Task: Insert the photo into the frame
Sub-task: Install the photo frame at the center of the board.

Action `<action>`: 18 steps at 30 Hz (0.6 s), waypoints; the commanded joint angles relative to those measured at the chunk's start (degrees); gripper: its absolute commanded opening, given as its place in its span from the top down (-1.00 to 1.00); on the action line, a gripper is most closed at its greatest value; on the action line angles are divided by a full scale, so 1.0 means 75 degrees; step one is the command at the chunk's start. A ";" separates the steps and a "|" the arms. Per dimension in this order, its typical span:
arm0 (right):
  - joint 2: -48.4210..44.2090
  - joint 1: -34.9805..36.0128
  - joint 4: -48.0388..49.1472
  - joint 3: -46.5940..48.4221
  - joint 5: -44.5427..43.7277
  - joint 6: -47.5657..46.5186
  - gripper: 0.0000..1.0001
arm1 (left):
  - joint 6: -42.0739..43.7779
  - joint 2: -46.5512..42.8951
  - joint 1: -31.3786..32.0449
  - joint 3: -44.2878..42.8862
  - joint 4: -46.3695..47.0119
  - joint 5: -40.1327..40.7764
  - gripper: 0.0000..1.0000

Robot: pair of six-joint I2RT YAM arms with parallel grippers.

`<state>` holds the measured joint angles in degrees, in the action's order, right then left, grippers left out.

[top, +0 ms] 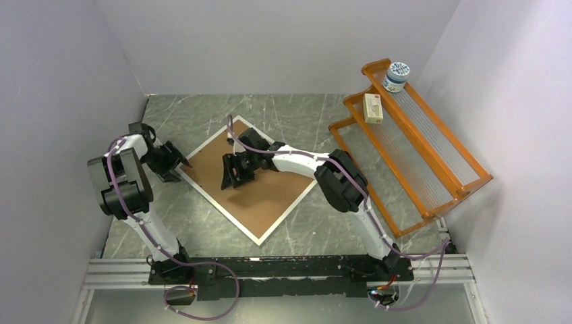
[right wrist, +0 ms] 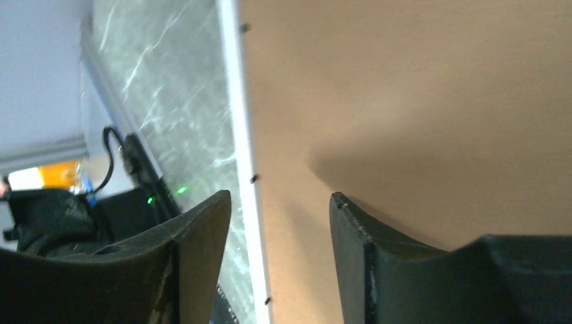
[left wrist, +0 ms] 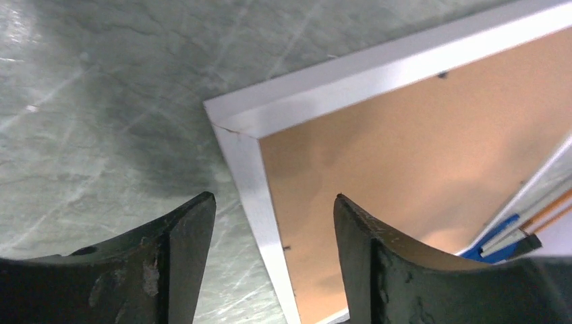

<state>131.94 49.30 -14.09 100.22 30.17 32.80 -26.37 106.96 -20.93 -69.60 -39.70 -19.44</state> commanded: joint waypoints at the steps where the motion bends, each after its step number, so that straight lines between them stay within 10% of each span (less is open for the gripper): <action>1: -0.0527 0.0468 0.0742 -0.0300 0.1416 -0.0360 -0.13 | 0.0067 -0.0793 0.0036 0.0124 0.0104 -0.0700 -0.43; 8: 0.0171 0.0781 0.0281 0.0450 0.2020 -0.0299 0.50 | -0.0107 -0.1295 0.0121 0.1015 0.0057 -0.1083 -0.37; 18: 0.0780 0.0772 -0.0206 0.0998 0.1704 -0.0167 0.48 | -0.0426 -0.1177 0.0613 0.1935 0.0501 -0.1473 -0.25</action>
<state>136.77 55.53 -13.89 104.25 44.07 31.92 -28.47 98.45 -17.72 -55.99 -37.95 -28.67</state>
